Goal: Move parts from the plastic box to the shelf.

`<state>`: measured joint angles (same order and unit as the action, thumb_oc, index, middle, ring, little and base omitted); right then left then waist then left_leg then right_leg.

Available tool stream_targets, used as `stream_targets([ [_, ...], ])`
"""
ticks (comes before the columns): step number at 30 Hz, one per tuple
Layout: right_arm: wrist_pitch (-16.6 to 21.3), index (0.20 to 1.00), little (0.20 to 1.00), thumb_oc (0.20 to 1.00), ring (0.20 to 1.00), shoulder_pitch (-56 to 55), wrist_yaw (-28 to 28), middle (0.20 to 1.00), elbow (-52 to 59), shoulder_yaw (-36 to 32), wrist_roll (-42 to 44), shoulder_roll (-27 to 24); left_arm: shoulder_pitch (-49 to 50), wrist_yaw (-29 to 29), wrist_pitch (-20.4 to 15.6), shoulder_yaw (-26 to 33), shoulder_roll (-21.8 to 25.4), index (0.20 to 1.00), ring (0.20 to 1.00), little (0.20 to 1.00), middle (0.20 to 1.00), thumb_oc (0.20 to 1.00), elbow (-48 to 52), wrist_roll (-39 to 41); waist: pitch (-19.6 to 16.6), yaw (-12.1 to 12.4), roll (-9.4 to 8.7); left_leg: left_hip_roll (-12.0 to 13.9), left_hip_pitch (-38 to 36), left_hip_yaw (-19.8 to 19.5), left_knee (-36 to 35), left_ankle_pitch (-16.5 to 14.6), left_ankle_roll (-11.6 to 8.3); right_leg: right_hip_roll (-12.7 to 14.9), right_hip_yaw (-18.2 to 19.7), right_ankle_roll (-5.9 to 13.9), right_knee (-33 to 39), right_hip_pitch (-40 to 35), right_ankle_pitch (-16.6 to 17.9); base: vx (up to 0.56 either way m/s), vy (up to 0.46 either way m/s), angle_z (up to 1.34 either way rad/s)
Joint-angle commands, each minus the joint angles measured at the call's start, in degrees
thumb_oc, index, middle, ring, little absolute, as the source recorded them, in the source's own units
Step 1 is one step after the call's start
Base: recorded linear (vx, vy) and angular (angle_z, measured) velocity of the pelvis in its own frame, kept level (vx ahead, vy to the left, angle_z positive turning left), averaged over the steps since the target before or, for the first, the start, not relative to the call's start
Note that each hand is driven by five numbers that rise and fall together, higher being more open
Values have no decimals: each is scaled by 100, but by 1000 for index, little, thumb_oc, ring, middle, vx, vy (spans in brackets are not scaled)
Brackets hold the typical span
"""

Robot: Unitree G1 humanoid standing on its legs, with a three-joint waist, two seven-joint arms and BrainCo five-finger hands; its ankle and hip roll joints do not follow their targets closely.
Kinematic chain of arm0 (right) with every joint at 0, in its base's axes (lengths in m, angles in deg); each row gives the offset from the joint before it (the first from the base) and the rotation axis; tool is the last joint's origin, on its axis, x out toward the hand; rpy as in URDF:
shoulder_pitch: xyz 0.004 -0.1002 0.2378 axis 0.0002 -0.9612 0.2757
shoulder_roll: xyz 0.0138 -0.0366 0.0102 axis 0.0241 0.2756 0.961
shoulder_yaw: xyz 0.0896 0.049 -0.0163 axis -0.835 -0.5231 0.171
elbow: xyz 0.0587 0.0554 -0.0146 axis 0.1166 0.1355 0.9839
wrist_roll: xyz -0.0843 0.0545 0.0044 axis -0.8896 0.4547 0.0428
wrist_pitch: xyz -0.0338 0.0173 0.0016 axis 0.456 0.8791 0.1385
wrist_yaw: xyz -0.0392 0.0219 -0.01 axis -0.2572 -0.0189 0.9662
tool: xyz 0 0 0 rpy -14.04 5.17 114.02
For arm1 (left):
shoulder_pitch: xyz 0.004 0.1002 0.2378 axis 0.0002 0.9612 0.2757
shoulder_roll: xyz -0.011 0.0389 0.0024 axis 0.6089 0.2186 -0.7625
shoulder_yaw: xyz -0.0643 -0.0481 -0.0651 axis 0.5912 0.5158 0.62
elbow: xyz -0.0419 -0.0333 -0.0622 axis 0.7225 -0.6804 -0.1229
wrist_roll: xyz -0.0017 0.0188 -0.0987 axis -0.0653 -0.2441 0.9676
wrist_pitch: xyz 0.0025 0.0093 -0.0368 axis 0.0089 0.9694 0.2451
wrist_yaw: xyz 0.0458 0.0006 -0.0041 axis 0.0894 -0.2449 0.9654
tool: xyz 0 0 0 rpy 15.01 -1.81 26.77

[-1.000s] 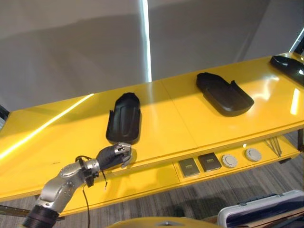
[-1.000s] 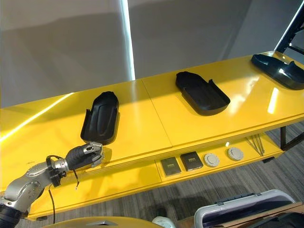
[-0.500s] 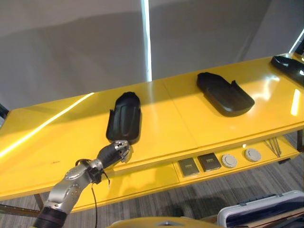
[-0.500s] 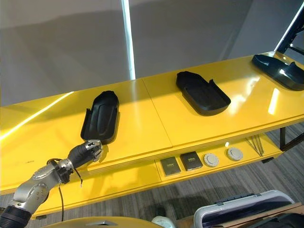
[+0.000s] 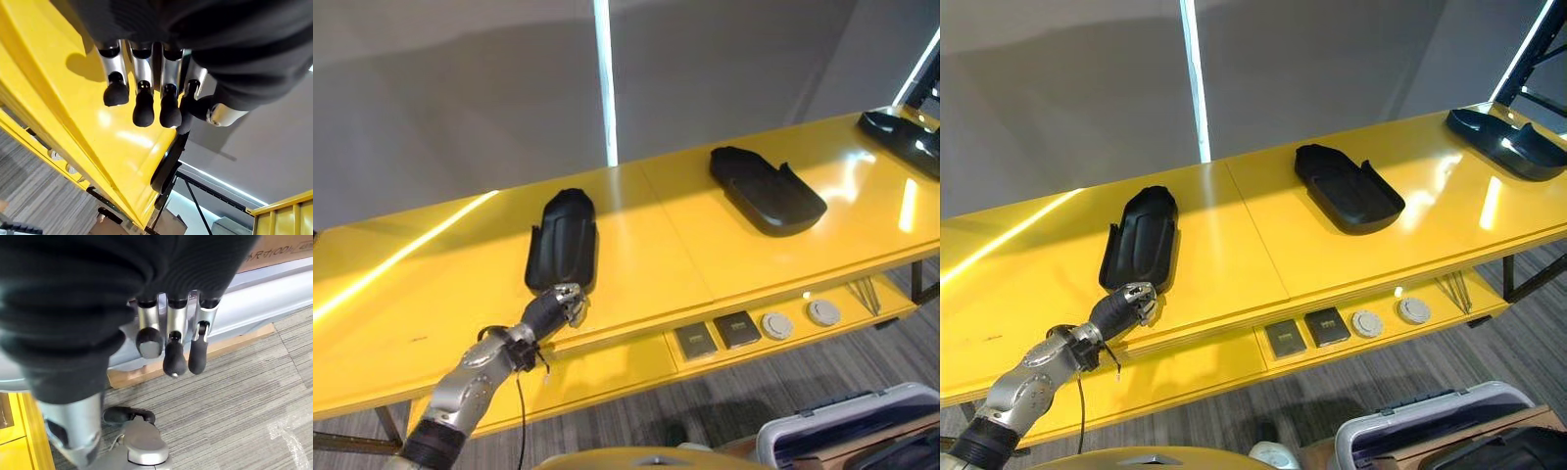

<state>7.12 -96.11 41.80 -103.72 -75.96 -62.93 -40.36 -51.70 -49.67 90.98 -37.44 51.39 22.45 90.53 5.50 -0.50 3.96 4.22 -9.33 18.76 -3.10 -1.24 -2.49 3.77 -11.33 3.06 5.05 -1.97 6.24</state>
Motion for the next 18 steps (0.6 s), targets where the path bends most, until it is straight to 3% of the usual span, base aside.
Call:
stream_targets([
  [1, -60, 1000, 1000, 1000, 1000, 205, 129, 1000, -266, 335, -80, 246, -481, 179, -523, 69, -43, 200, 200, 200, 200, 200, -52, 72, -38, -89, -242, 227, 428, -95, 599, -210, 11, 478, 60, 520, -233, -252, -399, 0, 0, 0],
  [18, -95, 1000, 1000, 1000, 1000, 202, 130, 1000, -252, 388, -226, 263, -770, 281, -726, 60, -145, 200, 200, 200, 200, 200, -292, 25, -60, -165, -274, 245, 402, -67, 677, -250, 23, 449, 127, 496, -295, -263, -451, 5, -1, -1],
])
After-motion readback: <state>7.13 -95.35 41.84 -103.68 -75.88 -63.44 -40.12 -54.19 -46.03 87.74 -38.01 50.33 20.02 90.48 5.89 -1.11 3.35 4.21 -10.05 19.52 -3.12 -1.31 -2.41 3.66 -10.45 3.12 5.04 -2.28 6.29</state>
